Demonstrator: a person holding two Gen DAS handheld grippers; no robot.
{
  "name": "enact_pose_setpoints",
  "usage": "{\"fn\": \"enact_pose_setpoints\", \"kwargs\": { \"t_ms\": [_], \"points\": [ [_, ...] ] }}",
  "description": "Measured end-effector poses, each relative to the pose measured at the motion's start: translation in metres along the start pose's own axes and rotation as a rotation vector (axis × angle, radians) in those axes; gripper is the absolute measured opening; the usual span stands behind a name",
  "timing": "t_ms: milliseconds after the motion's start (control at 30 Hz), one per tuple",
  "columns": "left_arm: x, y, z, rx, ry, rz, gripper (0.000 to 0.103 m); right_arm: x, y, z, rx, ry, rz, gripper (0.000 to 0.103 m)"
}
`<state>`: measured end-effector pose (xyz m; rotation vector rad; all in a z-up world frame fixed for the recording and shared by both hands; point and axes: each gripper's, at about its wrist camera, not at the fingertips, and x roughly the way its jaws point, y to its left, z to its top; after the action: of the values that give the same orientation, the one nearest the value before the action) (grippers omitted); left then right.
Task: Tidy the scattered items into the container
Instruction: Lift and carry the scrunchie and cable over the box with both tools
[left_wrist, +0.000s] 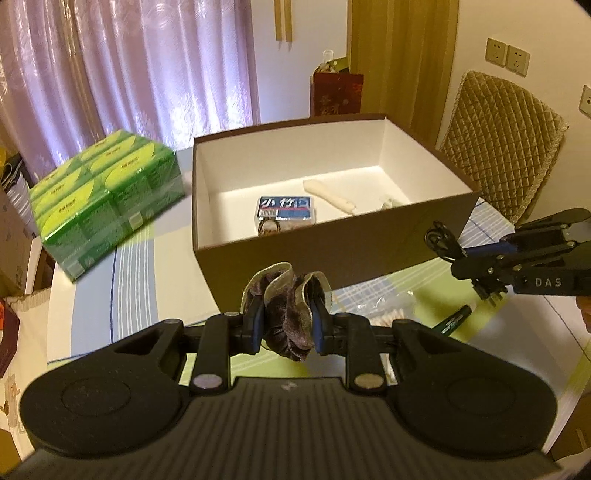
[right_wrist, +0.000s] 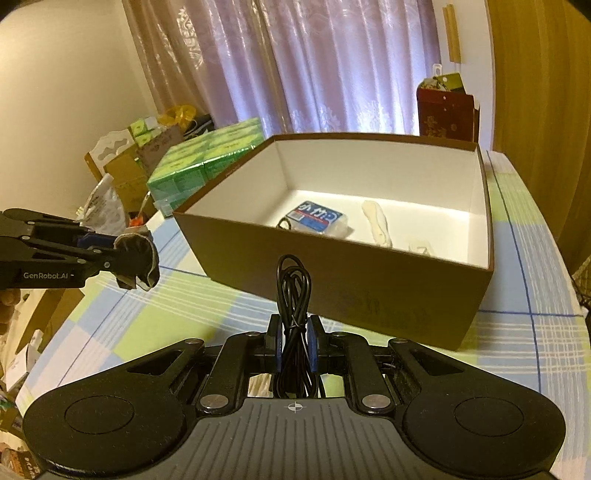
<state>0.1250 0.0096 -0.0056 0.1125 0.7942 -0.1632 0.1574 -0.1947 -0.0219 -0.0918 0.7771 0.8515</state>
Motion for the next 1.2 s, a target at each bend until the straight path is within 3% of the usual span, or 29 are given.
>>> {"fn": "enact_pose_setpoints", "kwargs": {
  "t_ms": [367,667,1200],
  "points": [
    [-0.002,-0.006,0.050,0.054,-0.097,-0.022,0.021,-0.009,-0.014,0.050,-0.060,-0.069,0.022,0.016],
    [0.029,-0.009,0.104,0.075,-0.123,-0.059,0.021,0.011,-0.043,0.099,-0.098,-0.091,0.014,0.016],
    [0.161,0.028,0.155,0.091,0.058,0.025,0.021,0.113,-0.104,0.135,-0.200,0.069,-0.042,0.016]
  ]
}}
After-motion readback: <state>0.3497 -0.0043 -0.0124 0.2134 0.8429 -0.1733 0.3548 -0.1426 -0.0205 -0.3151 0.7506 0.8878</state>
